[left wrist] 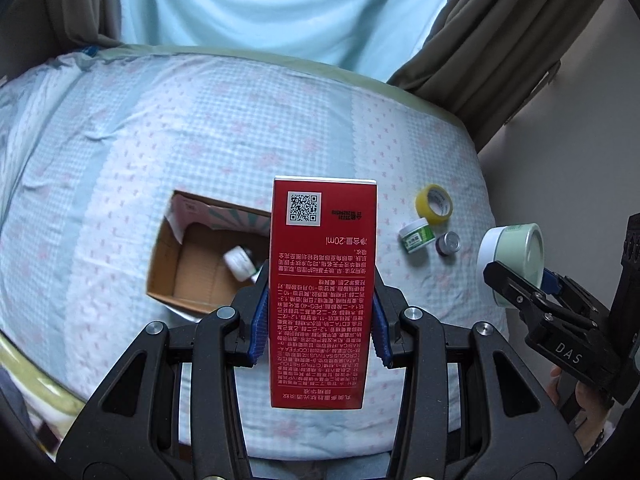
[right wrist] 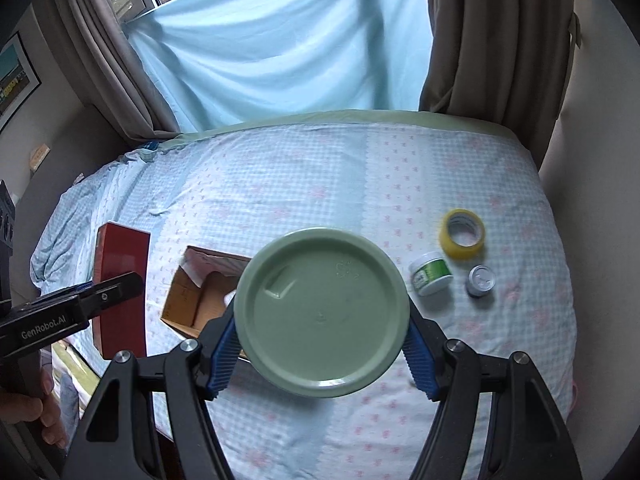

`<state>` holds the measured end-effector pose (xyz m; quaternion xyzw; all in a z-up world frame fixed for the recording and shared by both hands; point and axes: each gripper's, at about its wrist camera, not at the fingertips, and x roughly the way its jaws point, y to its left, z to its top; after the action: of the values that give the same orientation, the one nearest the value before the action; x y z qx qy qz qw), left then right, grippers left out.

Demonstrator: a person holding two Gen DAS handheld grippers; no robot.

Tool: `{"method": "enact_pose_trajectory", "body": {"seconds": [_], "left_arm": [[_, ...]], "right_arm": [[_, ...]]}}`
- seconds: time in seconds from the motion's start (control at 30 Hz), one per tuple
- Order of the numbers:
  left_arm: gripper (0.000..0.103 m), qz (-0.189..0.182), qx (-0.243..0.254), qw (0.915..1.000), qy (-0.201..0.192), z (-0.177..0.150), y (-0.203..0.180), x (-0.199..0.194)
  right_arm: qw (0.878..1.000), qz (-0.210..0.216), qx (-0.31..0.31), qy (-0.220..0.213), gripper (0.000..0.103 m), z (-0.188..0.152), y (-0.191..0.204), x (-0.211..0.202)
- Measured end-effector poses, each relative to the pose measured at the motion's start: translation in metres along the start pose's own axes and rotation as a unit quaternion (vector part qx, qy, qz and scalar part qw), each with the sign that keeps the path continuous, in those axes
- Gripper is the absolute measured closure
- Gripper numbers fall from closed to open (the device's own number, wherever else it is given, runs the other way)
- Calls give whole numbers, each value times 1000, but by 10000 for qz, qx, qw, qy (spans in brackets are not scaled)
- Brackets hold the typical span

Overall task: Organize rigid objects
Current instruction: 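Lift both held items and carry them over the cardboard box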

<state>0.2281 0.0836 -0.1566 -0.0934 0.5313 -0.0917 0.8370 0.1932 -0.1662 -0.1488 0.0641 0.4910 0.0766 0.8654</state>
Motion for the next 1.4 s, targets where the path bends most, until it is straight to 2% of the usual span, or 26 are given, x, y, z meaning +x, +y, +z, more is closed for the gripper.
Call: {"method": "enact_pose_trajectory", "body": {"seconds": [0.17, 0.33, 0.57, 0.77, 1.03, 1.3, 1.4], "left_arm": [[65, -91, 284, 9994, 191, 17, 55, 4], [65, -139, 626, 9963, 578, 33, 105, 32], [65, -161, 996, 9898, 1002, 43, 141, 85], [65, -155, 1031, 9840, 1446, 38, 153, 143], [65, -32, 1121, 9737, 1984, 23, 159, 207], [65, 186, 1129, 9663, 2307, 16, 166, 252], [65, 148, 1116, 9645, 2390, 18, 166, 259]], "right_arm": [[9994, -113, 301, 160, 36, 5, 49, 20], [9966, -316, 666, 376, 36, 4, 91, 57], [9890, -510, 1214, 671, 36, -7, 121, 111], [9842, -661, 1297, 1004, 36, -22, 120, 161], [9792, -896, 1117, 1438, 36, -45, 110, 210], [9728, -1034, 980, 1828, 36, -67, 95, 253], [9694, -1091, 1026, 1945, 36, -71, 89, 262]]}}
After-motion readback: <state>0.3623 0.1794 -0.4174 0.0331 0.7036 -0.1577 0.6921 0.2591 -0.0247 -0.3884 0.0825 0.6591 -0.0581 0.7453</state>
